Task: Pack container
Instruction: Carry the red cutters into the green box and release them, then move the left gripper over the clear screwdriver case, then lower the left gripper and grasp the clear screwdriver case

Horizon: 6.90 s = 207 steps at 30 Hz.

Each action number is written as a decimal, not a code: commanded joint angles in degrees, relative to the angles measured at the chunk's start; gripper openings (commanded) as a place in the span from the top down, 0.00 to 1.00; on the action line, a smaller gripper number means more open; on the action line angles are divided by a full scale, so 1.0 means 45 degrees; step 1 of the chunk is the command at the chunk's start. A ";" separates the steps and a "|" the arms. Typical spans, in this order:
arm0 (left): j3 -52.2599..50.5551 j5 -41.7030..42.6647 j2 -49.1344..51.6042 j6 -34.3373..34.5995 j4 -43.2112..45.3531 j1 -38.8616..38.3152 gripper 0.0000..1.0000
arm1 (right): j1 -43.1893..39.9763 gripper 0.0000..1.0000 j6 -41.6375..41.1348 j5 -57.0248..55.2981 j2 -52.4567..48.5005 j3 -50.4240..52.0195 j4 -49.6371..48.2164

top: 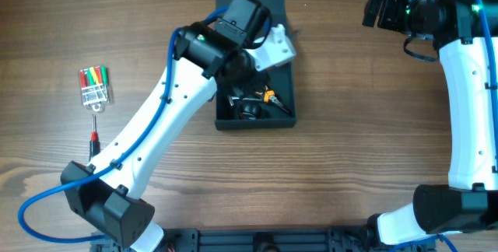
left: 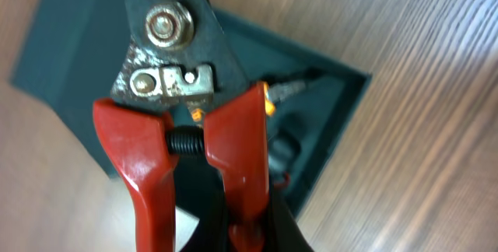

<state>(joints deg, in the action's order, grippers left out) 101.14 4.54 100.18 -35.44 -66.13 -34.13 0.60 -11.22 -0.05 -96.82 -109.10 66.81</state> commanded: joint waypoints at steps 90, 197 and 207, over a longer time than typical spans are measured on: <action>0.1409 -0.1171 0.1554 0.9923 -0.1030 1.1604 0.00 | 0.0063 0.00 0.0500 0.0019 -0.0214 0.0024 0.0019; -0.1647 -0.0918 0.6810 0.5969 0.2982 1.2682 0.23 | 0.0063 0.00 0.1166 0.0015 -0.0214 0.0024 0.1083; -0.1647 -0.0918 0.6810 0.5969 0.2977 1.2682 0.48 | 0.0063 0.00 0.1161 0.0015 -0.0214 0.0024 0.1078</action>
<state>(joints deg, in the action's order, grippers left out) 94.83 -0.51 127.35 -8.54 -52.64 23.00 0.60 -6.33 -0.05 -96.82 -109.10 71.66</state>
